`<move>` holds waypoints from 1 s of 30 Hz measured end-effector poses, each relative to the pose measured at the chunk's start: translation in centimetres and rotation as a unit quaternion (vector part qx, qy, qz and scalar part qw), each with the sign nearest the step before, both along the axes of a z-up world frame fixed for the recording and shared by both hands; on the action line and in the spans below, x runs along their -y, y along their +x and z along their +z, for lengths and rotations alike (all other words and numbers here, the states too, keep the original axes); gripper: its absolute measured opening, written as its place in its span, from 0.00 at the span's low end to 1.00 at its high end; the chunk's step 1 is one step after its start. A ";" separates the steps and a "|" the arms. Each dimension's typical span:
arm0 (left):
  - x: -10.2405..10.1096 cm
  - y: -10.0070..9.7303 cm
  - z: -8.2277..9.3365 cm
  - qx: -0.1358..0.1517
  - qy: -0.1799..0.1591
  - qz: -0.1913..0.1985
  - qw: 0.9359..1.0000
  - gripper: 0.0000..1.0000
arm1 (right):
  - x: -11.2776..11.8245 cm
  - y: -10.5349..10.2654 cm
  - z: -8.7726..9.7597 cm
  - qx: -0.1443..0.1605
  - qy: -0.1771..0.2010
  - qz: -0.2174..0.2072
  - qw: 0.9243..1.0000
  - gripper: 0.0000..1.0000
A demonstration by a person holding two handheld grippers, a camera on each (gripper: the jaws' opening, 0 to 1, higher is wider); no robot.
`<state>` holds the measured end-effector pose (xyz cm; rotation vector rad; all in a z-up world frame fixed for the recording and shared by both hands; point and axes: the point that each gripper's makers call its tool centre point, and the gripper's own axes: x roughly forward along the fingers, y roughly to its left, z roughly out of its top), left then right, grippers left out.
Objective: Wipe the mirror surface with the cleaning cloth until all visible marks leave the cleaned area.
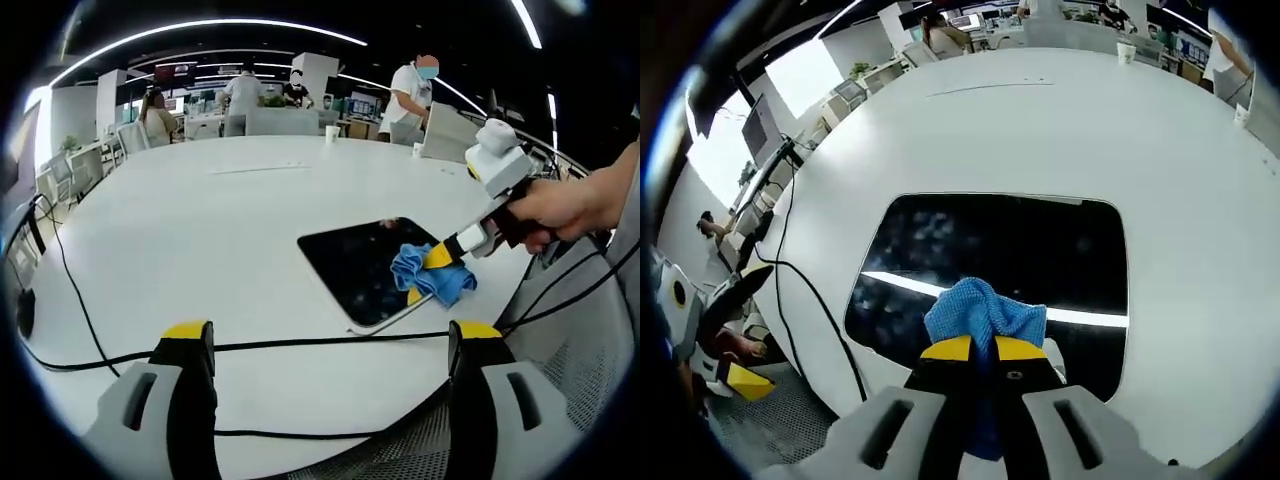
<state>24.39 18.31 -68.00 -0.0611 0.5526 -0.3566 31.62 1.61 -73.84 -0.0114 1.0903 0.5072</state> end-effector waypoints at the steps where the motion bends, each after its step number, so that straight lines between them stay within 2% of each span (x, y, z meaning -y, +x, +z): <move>1: 0.0 0.0 0.0 0.000 0.000 0.000 1.000 0.97 | 0.0 0.0 0.0 -0.002 0.000 0.000 1.000 0.01; 6: 0.0 0.0 0.0 0.000 0.000 0.001 1.000 0.96 | -0.7 -0.1 0.0 -0.006 0.005 0.005 1.000 0.01; 18: 0.0 -0.1 -0.1 -0.004 0.001 -0.002 1.000 0.96 | -4.7 -0.5 0.1 -0.009 0.009 0.044 0.999 0.02; 20: 0.0 -0.1 -0.1 -0.004 0.001 -0.002 1.000 0.96 | -4.9 -0.4 0.1 -0.008 -0.002 0.042 0.999 0.02; 30: 0.0 -0.1 -0.1 -0.003 0.001 -0.001 1.000 0.96 | -6.4 -0.5 0.0 -0.013 0.005 0.054 0.998 0.02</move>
